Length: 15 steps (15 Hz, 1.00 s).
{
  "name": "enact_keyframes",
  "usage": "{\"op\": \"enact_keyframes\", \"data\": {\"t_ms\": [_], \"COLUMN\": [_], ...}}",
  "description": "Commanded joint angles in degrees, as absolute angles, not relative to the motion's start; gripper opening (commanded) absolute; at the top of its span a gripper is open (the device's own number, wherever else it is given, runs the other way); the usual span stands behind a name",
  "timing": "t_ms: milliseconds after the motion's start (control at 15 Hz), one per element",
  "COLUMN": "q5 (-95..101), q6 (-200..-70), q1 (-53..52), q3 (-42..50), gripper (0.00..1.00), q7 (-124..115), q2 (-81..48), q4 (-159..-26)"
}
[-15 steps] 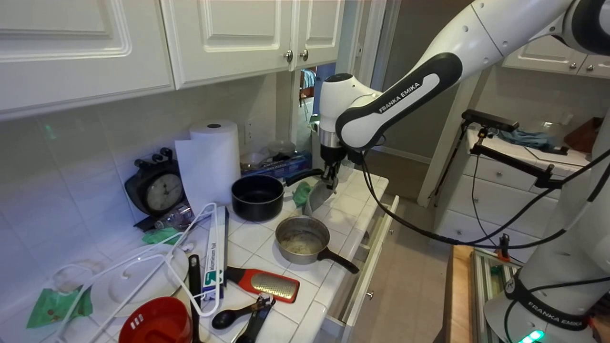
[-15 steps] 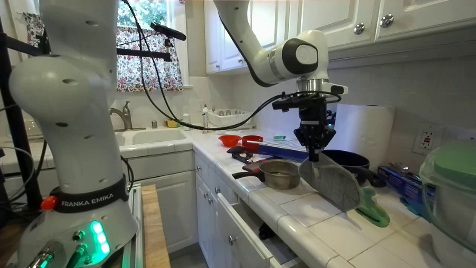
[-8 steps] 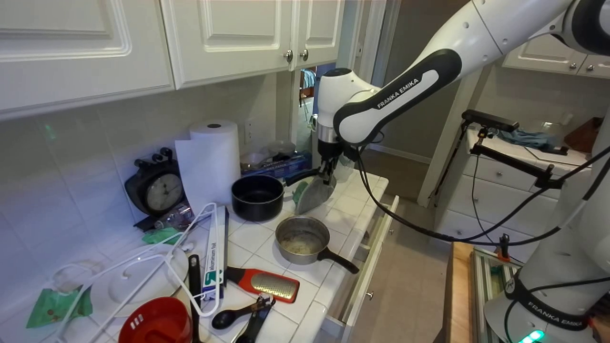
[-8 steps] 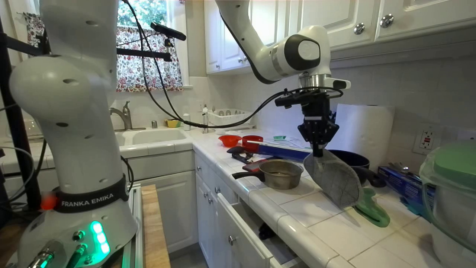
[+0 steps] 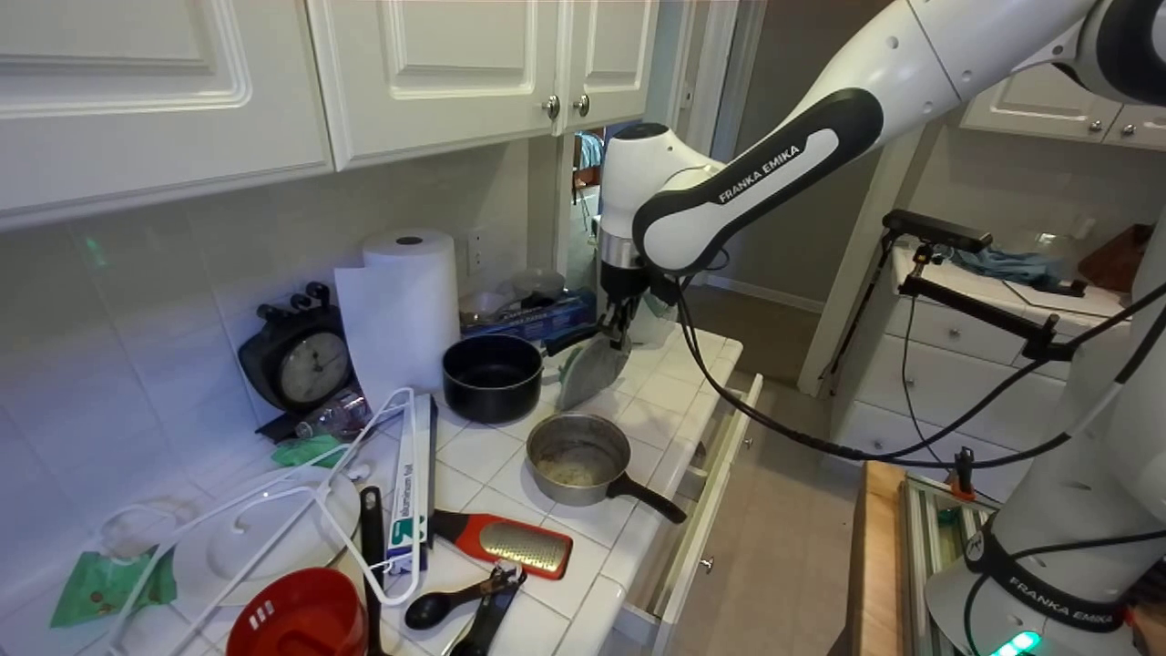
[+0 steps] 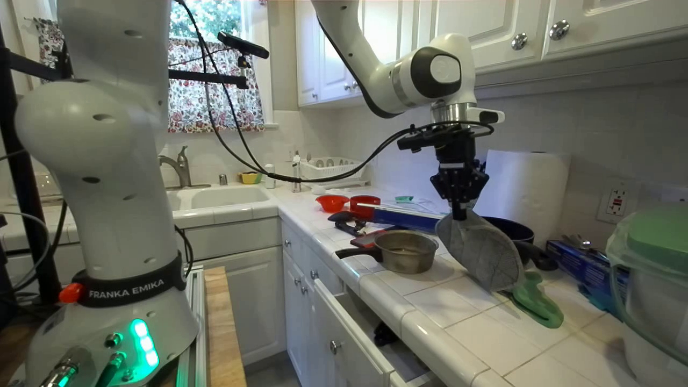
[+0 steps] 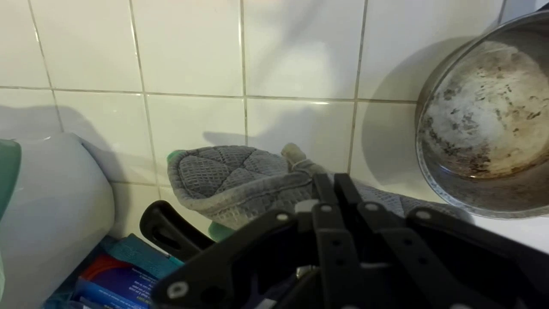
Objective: Put the towel on top of the pot
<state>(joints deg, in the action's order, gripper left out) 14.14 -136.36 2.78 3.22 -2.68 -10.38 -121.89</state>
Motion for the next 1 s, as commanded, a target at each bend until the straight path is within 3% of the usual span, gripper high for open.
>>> {"op": "enact_keyframes", "data": {"t_ms": [0, 933], "q5": [12.55, 13.59], "q6": [-136.60, -142.50], "q1": [1.49, -3.17], "q3": [2.49, -0.13], "gripper": [0.05, 0.04], "q7": [-3.91, -7.52], "q2": [-10.90, -7.46], "q4": [-120.34, -123.65]}}
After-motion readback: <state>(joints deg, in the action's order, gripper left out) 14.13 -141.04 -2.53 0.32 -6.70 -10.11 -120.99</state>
